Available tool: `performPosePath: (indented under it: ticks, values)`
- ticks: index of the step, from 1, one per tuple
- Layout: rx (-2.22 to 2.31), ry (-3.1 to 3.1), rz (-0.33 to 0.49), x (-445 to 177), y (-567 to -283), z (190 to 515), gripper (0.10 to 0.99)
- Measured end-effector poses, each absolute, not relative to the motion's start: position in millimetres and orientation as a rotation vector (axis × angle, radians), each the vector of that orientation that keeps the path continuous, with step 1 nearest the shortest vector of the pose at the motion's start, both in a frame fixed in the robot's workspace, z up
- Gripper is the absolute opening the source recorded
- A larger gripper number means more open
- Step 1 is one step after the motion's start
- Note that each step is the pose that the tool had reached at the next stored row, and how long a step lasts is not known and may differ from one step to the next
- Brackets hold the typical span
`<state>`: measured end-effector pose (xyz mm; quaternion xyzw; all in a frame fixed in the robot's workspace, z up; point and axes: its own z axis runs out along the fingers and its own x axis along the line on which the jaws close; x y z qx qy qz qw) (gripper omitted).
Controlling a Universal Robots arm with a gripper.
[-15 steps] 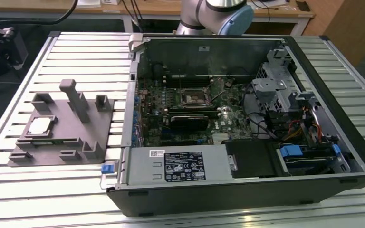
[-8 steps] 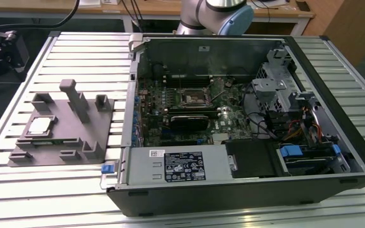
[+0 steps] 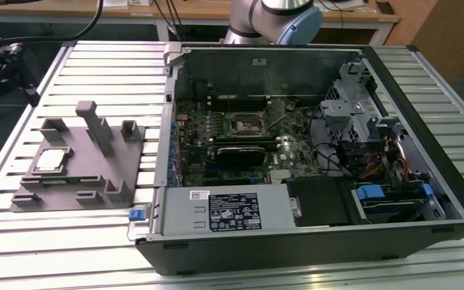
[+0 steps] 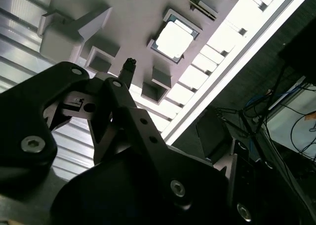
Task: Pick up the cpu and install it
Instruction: 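Pick up the cpu and move it towards the insertion slot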
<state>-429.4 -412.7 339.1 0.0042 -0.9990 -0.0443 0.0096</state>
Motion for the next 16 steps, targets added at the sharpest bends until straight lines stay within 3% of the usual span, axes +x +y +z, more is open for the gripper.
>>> performPosePath:
  ticks: [16]
  values:
    - [0.058, -3.117, -0.132, -429.7, -413.6, 323.2, 0.776]
